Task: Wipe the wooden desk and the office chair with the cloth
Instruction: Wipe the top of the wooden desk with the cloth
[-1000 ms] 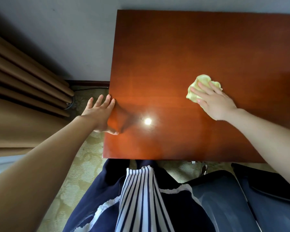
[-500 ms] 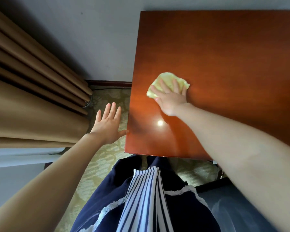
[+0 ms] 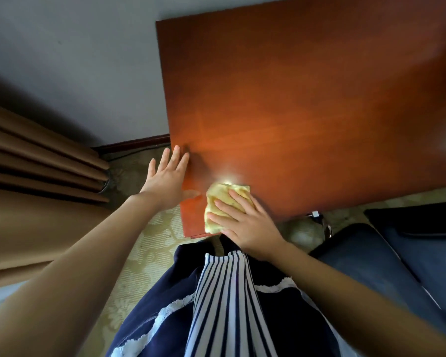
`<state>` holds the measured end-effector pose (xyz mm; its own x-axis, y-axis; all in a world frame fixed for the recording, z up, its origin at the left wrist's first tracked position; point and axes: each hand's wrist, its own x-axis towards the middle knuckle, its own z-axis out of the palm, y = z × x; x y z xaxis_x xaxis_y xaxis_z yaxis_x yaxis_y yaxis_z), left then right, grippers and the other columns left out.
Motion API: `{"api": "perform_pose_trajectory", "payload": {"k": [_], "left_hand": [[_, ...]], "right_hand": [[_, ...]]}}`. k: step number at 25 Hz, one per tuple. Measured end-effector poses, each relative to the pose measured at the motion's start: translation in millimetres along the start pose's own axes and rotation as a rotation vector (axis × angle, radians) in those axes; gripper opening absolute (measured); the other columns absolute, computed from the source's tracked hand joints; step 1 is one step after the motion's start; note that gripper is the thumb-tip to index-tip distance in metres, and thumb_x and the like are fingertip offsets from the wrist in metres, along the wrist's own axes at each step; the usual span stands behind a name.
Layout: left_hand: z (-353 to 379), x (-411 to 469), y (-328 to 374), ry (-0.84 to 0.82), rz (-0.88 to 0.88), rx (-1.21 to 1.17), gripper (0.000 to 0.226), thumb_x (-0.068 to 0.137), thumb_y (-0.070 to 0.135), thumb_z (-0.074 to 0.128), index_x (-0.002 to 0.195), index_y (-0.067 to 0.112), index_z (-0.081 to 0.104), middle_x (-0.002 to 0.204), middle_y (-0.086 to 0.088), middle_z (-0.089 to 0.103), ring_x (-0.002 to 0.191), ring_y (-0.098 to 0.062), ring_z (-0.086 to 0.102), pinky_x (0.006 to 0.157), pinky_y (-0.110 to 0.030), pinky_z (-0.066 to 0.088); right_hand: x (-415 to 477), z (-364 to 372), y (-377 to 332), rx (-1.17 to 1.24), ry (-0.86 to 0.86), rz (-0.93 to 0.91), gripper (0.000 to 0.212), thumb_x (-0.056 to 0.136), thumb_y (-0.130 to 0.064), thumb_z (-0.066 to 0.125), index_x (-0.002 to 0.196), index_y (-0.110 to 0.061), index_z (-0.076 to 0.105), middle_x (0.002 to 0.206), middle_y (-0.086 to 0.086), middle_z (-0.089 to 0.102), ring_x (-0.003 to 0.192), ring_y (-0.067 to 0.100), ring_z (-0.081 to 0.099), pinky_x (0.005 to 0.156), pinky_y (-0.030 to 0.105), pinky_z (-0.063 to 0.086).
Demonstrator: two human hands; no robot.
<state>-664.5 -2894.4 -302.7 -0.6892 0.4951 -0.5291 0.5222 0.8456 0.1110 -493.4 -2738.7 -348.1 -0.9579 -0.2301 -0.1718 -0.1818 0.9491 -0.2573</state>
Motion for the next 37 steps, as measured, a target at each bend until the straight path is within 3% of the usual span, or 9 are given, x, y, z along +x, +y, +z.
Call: {"api": "perform_pose_trajectory", "payload": {"k": [3, 7, 13, 19, 26, 28, 31, 34, 37], "left_hand": [[-1, 10, 22, -0.037, 0.113, 0.059, 0.105, 0.081, 0.058, 0.06, 0.151, 0.017, -0.007, 0.157, -0.005, -0.021, 0.143, -0.024, -0.021, 0.115, -0.048, -0.007], [0, 20, 58, -0.076, 0.25, 0.111, 0.107, 0.081, 0.059, 0.06, 0.151, 0.017, -0.009, 0.156, -0.006, -0.023, 0.143, -0.025, -0.022, 0.114, -0.049, -0.007], [2, 26, 94, -0.097, 0.361, 0.154, 0.108, 0.08, 0.061, 0.059, 0.15, 0.018, -0.011, 0.156, -0.005, -0.025, 0.142, -0.024, -0.024, 0.115, -0.049, -0.008], [5, 25, 96, -0.112, 0.353, 0.182, 0.112, 0.078, 0.062, 0.06, 0.15, 0.018, -0.013, 0.155, -0.006, -0.026, 0.142, -0.025, -0.025, 0.115, -0.049, -0.008], [6, 39, 102, -0.072, 0.339, 0.163, 0.113, 0.076, 0.06, 0.065, 0.15, 0.02, -0.01, 0.154, -0.005, -0.027, 0.142, -0.025, -0.025, 0.114, -0.049, -0.008], [1, 48, 106, -0.052, 0.312, 0.139, 0.114, 0.075, 0.06, 0.066, 0.151, 0.021, -0.009, 0.155, -0.005, -0.026, 0.142, -0.024, -0.024, 0.114, -0.049, -0.008], [-6, 64, 116, -0.031, 0.311, 0.141, 0.115, 0.073, 0.062, 0.066, 0.151, 0.021, -0.007, 0.156, -0.005, -0.024, 0.143, -0.025, -0.022, 0.114, -0.049, -0.007], [-10, 77, 135, -0.022, 0.336, 0.151, 0.118, 0.07, 0.065, 0.066, 0.151, 0.022, -0.009, 0.156, -0.005, -0.025, 0.143, -0.026, -0.022, 0.114, -0.05, -0.007], [-13, 87, 150, -0.042, 0.302, 0.211, 0.124, 0.068, 0.069, 0.065, 0.149, 0.02, -0.016, 0.155, -0.007, -0.027, 0.142, -0.028, -0.023, 0.113, -0.053, -0.007]], "right_hand": [[-45, -1, 29, -0.004, 0.045, 0.172, 0.043, 0.095, -0.043, 0.033, 0.134, -0.035, 0.05, 0.141, -0.007, 0.048, 0.136, 0.028, 0.036, 0.107, 0.051, 0.035], [-93, -10, 86, 0.009, 0.096, 0.445, 0.041, 0.097, -0.037, 0.042, 0.136, -0.031, 0.049, 0.144, -0.004, 0.045, 0.139, 0.029, 0.031, 0.107, 0.046, 0.037], [-129, -23, 160, 0.111, 0.183, 0.874, 0.041, 0.102, -0.033, 0.034, 0.142, -0.037, 0.037, 0.153, -0.008, 0.029, 0.145, 0.022, 0.012, 0.115, 0.034, 0.014], [-77, -43, 178, 0.262, 0.161, 1.3, 0.045, 0.102, -0.037, 0.026, 0.147, -0.036, 0.025, 0.157, -0.002, 0.019, 0.144, 0.035, 0.006, 0.117, 0.044, 0.011], [-25, -23, 69, 0.129, 0.112, 0.816, 0.044, 0.1, -0.039, 0.035, 0.143, -0.041, 0.032, 0.157, -0.01, 0.018, 0.145, 0.029, 0.004, 0.118, 0.046, 0.006], [-29, -14, 46, 0.126, 0.122, 0.66, 0.042, 0.098, -0.037, 0.042, 0.141, -0.036, 0.04, 0.155, -0.006, 0.027, 0.145, 0.032, 0.01, 0.118, 0.048, 0.006], [-55, -6, 44, 0.13, 0.202, 0.489, 0.037, 0.095, -0.036, 0.048, 0.13, -0.027, 0.057, 0.142, 0.0, 0.048, 0.139, 0.032, 0.031, 0.115, 0.048, 0.023], [-91, -2, 67, 0.065, 0.198, 0.436, 0.04, 0.094, -0.039, 0.045, 0.13, -0.027, 0.057, 0.14, 0.001, 0.05, 0.136, 0.03, 0.037, 0.112, 0.046, 0.029], [-122, -5, 102, 0.038, 0.231, 0.536, 0.038, 0.093, -0.037, 0.049, 0.129, -0.029, 0.057, 0.139, 0.0, 0.051, 0.134, 0.032, 0.04, 0.107, 0.048, 0.037]]}}
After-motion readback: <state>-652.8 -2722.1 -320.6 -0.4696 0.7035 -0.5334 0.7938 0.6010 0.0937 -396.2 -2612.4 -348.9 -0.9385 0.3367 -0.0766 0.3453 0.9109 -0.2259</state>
